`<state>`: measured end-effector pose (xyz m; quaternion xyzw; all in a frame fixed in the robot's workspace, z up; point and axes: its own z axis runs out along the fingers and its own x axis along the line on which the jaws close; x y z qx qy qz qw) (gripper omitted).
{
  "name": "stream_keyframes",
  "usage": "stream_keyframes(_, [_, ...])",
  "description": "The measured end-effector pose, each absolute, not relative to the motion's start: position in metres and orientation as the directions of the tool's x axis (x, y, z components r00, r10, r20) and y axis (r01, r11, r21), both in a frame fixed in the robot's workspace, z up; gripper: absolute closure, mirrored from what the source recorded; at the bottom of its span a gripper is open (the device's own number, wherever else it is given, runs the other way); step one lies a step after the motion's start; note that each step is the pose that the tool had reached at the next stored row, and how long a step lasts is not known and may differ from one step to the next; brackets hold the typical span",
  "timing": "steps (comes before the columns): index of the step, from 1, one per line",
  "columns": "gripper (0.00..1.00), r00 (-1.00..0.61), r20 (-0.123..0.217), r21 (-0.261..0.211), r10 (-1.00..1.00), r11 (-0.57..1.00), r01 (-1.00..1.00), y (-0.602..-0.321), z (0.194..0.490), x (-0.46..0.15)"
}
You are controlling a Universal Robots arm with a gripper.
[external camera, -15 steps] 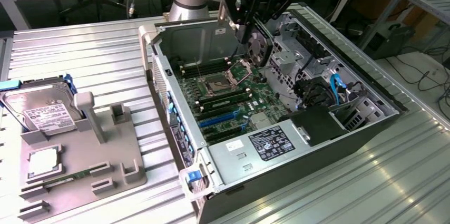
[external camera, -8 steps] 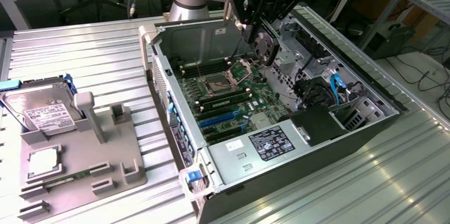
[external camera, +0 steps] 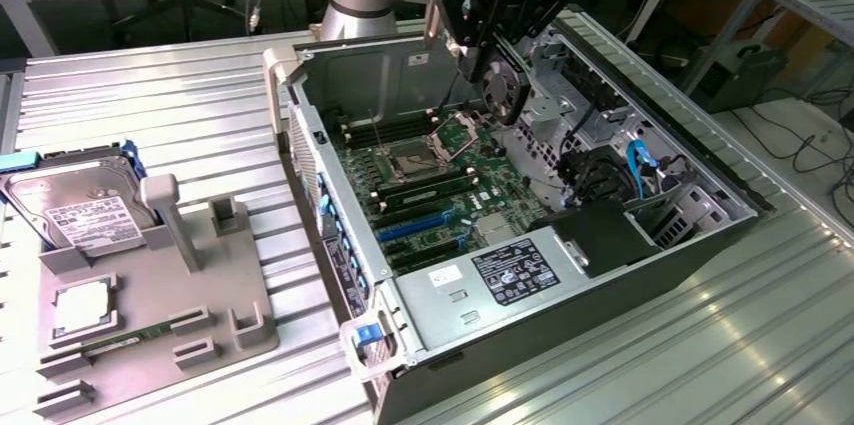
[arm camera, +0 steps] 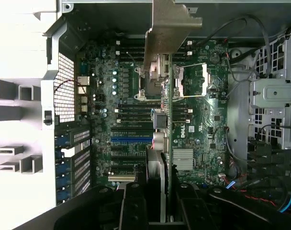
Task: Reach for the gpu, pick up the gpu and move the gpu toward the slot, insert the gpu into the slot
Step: 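Pick up the gpu and move the gpu toward the slot, then insert the gpu into the slot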
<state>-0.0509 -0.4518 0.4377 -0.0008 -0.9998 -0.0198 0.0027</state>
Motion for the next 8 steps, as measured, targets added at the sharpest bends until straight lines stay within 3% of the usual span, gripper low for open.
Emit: stream_keyframes(8, [0.72,-1.0,0.005,0.04,-0.006,0.999,-0.006,-0.4518,0.4377,-0.051])
